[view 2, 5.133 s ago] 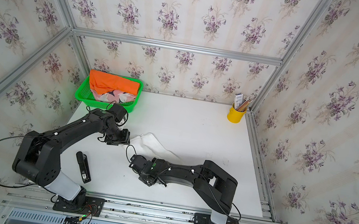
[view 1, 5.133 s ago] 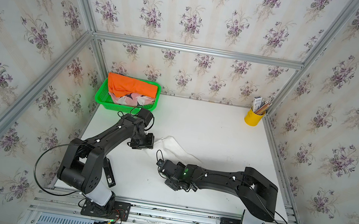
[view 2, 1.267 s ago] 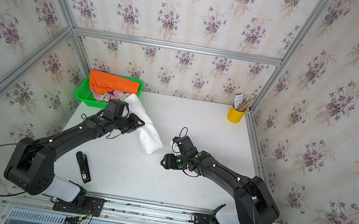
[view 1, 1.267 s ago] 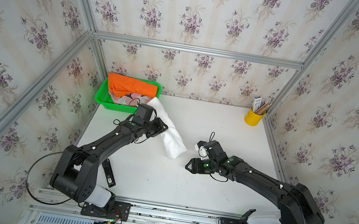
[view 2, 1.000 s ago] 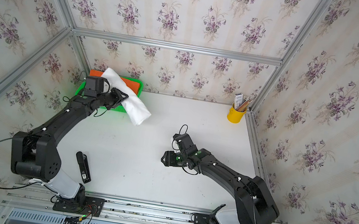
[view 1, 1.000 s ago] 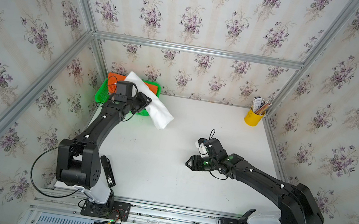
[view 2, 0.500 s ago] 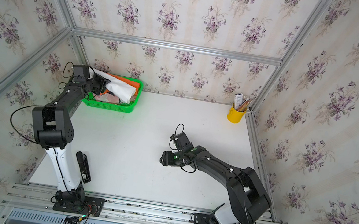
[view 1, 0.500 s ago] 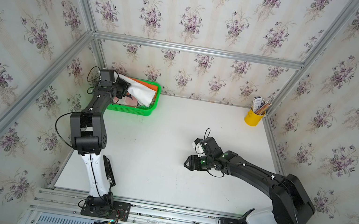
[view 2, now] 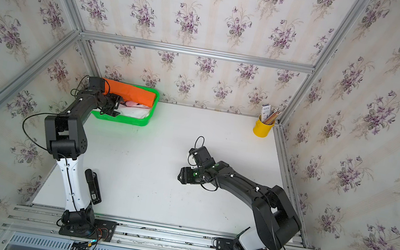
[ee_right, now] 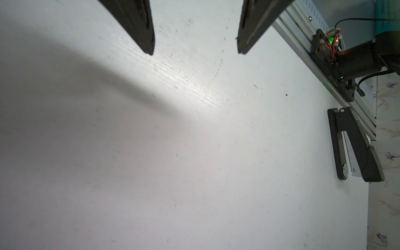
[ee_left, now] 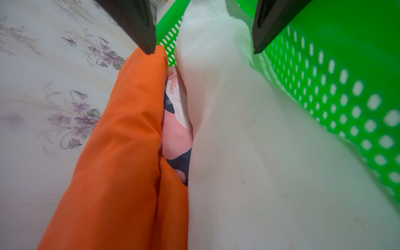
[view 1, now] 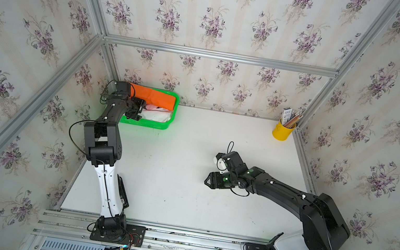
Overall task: Roll up the shorts
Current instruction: Place the shorts in the bin, then reset both arms
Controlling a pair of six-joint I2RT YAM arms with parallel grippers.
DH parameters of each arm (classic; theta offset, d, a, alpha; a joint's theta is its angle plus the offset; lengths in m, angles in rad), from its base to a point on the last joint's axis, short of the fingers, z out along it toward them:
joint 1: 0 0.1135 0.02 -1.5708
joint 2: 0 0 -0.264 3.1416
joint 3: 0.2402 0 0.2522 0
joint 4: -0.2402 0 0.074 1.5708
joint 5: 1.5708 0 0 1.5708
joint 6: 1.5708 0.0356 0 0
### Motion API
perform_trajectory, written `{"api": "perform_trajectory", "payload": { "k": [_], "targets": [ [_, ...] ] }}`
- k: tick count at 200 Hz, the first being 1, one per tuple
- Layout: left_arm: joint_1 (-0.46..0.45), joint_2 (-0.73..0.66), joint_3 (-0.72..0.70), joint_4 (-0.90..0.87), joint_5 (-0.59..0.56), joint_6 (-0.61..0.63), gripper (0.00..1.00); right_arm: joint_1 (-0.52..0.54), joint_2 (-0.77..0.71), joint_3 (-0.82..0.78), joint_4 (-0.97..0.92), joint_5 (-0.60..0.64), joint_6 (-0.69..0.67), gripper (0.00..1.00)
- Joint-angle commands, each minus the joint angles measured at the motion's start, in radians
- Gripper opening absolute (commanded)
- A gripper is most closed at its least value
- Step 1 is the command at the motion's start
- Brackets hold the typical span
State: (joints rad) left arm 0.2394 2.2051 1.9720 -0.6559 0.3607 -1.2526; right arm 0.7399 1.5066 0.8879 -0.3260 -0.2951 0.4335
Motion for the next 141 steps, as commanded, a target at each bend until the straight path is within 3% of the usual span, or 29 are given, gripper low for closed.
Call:
{"api": "perform_trajectory", "payload": {
  "k": [1,22,40,63,86,123,141],
  "targets": [
    [0.001,-0.029,0.085,-0.324,-0.085,-0.061,0.88,-0.002,-0.021,0.009,-0.027,0.036,-0.016,0.66],
    [0.003,-0.039,0.195,-0.555,-0.1,-0.074,0.9,-0.007,-0.037,0.029,-0.052,0.066,-0.029,0.67],
    [-0.002,-0.103,0.159,-0.564,-0.088,-0.006,0.9,-0.034,-0.059,0.045,-0.068,0.129,-0.053,0.69],
    [-0.023,-0.306,-0.122,-0.322,-0.078,0.114,0.92,-0.129,-0.068,0.079,-0.063,0.301,-0.12,0.76],
    [-0.052,-0.519,-0.428,-0.054,-0.127,0.317,0.99,-0.241,-0.035,0.102,0.033,0.617,-0.194,0.99],
    [-0.137,-0.681,-0.742,0.157,-0.3,0.646,0.99,-0.391,0.072,0.013,0.344,0.883,-0.219,1.0],
    [-0.252,-0.743,-0.909,0.315,-0.543,0.8,0.99,-0.438,0.095,-0.087,0.553,0.936,-0.25,1.0]
  ]
}}
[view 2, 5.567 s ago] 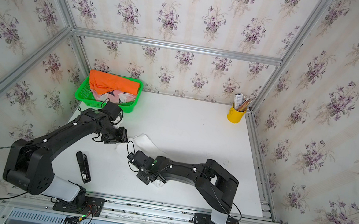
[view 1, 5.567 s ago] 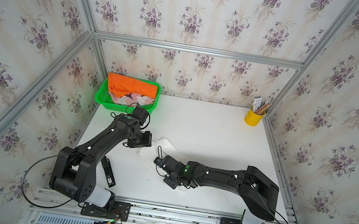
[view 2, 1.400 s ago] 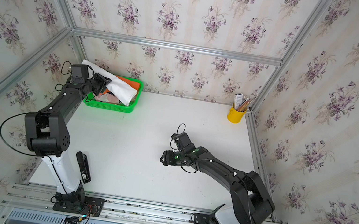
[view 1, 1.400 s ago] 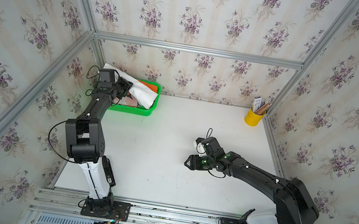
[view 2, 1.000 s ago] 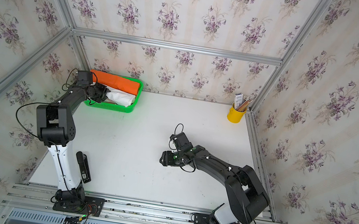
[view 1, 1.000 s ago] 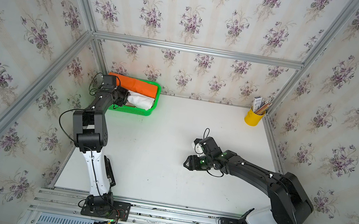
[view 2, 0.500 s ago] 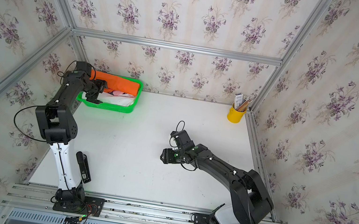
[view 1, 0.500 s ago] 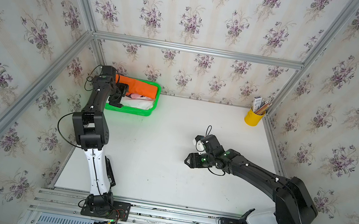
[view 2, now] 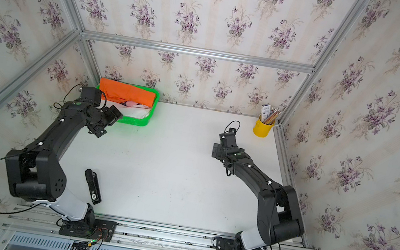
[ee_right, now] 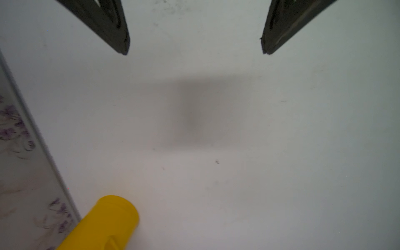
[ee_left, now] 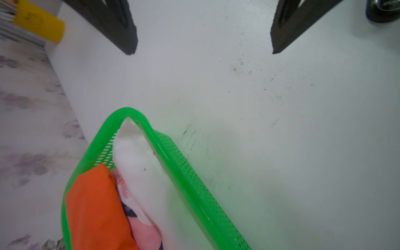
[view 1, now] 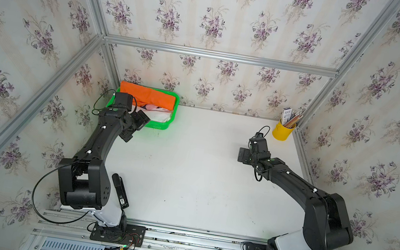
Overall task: Roll up the shorts
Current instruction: Reset both arms
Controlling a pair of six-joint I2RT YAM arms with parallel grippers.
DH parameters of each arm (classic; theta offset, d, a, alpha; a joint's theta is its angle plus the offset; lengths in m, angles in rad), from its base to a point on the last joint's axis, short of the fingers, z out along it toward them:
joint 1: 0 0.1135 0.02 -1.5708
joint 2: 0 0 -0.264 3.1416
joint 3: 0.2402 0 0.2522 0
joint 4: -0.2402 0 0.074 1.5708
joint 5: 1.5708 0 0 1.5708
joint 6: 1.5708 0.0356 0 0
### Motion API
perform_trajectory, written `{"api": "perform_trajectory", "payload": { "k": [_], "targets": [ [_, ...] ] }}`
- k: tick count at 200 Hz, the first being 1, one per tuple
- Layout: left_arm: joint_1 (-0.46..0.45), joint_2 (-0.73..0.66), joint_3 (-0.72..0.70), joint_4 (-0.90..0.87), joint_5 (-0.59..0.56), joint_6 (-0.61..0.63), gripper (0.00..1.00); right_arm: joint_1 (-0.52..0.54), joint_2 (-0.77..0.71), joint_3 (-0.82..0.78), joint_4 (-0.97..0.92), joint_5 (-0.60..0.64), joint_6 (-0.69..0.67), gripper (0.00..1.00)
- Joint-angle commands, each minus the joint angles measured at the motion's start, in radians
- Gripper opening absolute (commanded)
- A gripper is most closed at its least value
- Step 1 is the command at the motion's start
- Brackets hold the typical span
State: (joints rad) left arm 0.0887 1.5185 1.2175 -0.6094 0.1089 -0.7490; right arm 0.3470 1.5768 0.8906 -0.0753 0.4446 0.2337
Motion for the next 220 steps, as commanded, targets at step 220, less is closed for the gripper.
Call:
{"api": "perform_trajectory", "payload": {
  "k": [220],
  "targets": [
    [-0.101,-0.019,-0.774,1.319,-0.092,0.806,1.0,-0.295,-0.048,-0.662,1.32,-0.366,-0.231,1.0]
  ]
}}
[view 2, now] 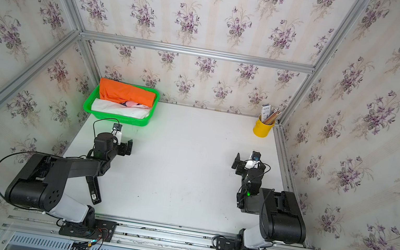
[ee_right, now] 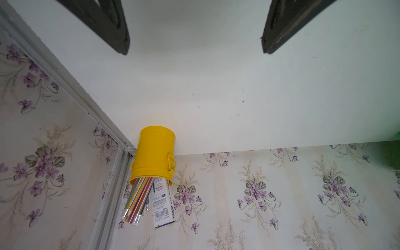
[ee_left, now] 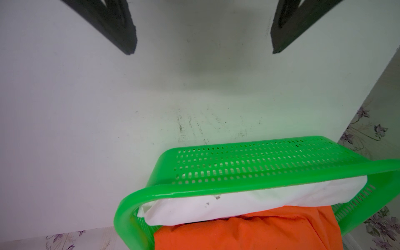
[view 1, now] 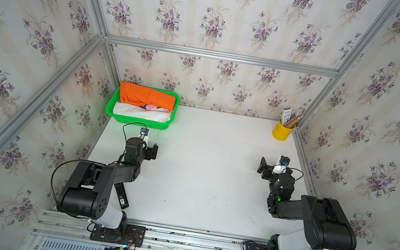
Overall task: Roll up the shorts
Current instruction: Reset both arms
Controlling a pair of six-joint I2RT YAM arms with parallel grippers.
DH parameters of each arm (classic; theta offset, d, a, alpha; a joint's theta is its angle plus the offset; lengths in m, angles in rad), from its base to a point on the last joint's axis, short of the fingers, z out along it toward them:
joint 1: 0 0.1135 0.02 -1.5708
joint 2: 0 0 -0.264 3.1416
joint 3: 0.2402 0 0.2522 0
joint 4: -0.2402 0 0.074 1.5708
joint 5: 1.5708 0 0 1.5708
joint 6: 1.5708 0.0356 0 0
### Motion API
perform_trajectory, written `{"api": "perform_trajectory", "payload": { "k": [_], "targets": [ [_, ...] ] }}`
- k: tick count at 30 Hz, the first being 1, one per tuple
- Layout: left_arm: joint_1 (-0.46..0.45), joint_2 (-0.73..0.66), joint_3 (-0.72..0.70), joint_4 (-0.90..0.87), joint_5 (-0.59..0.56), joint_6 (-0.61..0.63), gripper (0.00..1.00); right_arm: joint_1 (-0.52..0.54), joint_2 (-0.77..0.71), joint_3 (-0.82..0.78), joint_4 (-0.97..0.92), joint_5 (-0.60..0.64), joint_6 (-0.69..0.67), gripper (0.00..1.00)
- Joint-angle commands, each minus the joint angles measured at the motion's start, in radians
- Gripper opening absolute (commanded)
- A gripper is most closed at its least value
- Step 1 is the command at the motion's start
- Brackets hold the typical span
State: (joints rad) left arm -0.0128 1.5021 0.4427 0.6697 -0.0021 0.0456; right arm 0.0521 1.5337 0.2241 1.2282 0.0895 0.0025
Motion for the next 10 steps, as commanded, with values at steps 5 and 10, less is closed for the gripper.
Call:
{"api": "perform_trajectory", "payload": {
  "k": [5,10],
  "targets": [
    [0.001,-0.002,0.0,0.039,0.02,0.011,1.0,0.002,0.006,0.005,0.029,-0.029,-0.011,1.0],
    [0.0,-0.002,0.001,0.037,0.019,0.011,1.0,0.002,-0.004,0.002,0.023,-0.04,-0.012,1.0]
  ]
}}
